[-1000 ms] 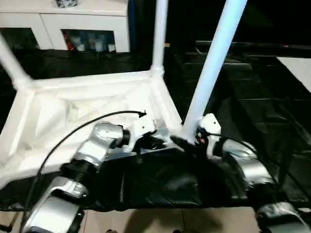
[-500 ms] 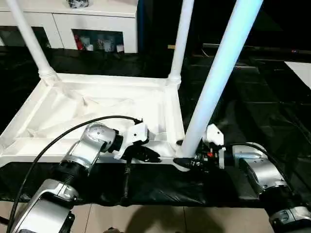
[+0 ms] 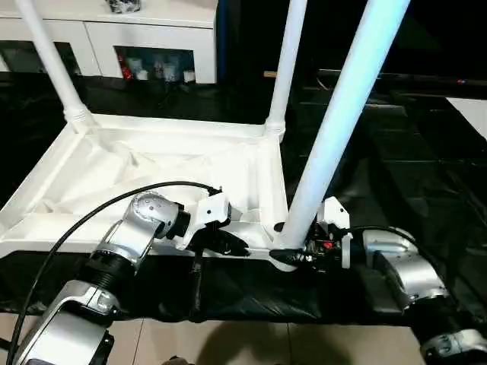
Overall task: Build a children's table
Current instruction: Rotate leg to tighten
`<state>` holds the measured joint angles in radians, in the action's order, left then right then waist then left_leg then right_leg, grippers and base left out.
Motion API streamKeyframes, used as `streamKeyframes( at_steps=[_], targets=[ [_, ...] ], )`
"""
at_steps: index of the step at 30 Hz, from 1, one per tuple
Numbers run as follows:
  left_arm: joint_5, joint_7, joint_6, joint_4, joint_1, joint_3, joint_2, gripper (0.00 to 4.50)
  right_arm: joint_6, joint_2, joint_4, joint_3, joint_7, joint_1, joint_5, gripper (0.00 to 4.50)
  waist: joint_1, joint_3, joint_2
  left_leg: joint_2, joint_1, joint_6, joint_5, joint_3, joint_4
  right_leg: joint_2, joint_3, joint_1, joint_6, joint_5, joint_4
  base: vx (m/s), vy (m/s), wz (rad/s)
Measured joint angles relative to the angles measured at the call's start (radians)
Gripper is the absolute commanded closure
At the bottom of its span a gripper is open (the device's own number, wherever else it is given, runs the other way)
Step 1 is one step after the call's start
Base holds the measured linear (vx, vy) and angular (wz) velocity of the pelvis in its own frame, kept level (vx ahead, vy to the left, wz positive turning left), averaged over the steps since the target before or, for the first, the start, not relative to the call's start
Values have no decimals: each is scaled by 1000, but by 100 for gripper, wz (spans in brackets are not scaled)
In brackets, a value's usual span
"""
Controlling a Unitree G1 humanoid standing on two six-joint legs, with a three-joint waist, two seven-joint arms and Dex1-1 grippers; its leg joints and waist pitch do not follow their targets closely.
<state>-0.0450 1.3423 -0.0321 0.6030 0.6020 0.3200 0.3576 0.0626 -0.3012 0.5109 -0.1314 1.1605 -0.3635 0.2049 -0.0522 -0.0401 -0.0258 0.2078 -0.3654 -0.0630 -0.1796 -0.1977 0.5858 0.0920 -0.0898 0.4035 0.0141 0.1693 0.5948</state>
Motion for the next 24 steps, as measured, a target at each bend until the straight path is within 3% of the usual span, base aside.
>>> streamKeyframes(
  at_steps=[3, 9, 15, 17, 20, 24],
  targets=[
    [-29, -90, -34, 5, 11, -9, -39, 450, 12, 41, 21, 44, -120, 0, -2, 183, 4, 0, 0, -1, 0, 0, 0, 0, 1, 0, 1, 0, -4, 2, -1, 0, 0, 0],
    [-67, -308, -118, 28, 25, -32, -149, 450, -35, 149, 118, 129, -464, -46, -36, 184, 32, 1, -1, -1, 2, 0, 0, 0, 3, 1, 2, -2, -4, 3, -4, 0, 0, 0],
    [-107, -425, -136, 50, 40, -33, -198, 450, -79, 215, 167, 135, -696, -84, -108, 184, 46, 4, 2, -2, 4, 0, 0, 1, 2, 1, 2, -3, -5, 3, -4, 0, 0, 0],
    [-107, -431, -136, 50, 40, -33, -199, 450, -101, 223, 178, 135, -714, -85, -120, 184, 48, 4, 3, -2, 4, 0, 0, 1, 2, 1, 2, -3, -5, 3, -4, 0, 0, 0],
    [-108, -429, -140, 46, 40, -33, -198, 450, -135, 223, 201, 136, -712, -88, -120, 114, 49, 3, 3, -2, 2, 0, 0, 1, 2, 1, 2, -3, -5, 3, -8, 0, 0, 0],
    [-96, -377, -140, 35, 40, -32, -188, 450, -144, 193, 201, 131, -622, -91, -124, 96, 49, 3, 3, -2, -3, 0, 0, 1, 1, 0, 1, -3, -4, 2, -14, 0, 0, 0]
  ],
)
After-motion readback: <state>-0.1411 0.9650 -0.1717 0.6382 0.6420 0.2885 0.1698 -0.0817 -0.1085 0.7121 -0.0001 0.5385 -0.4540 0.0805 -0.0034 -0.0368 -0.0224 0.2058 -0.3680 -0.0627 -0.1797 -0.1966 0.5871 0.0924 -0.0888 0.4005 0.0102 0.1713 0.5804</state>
